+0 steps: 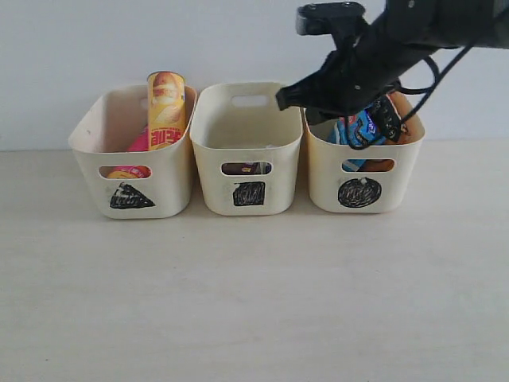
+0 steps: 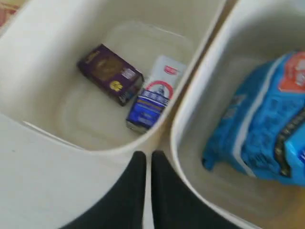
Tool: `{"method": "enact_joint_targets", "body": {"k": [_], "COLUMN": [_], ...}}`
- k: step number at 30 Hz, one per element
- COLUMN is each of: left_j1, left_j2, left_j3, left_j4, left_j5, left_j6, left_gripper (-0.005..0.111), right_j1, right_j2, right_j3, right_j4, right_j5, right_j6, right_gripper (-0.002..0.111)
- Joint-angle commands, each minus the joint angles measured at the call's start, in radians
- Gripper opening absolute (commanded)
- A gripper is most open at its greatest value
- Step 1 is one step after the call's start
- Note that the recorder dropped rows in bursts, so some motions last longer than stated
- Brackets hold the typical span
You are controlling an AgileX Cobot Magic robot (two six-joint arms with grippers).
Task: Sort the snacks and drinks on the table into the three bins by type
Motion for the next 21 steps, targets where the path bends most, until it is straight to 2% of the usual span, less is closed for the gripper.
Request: {"method": "enact_joint_targets", "body": {"k": [1, 17, 21], "left_j1": [0.001, 0.001, 0.001], "left_j2": [-0.004, -0.004, -0.004], "left_j3": [0.004, 0.004, 0.004], "left_j4": [0.004, 0.004, 0.004], "left_j5": [-0.017, -0.017, -0.017], "left_j6": [0.008, 0.008, 0.008], "left_gripper": [0.004, 0.004, 0.004], "right_j1": [-0.082, -0.451, -0.501], "right_j2": [-0.094, -0.526, -0.688], "right_j3": [0.126, 0.698, 0.852], "right_j4": [-0.01, -0.01, -0.01], "right_j5": [-0.08, -0.49, -0.613], "right_j6": [0.013, 0.046, 0.042], "right_gripper": [0.001, 0.001, 0.001]}}
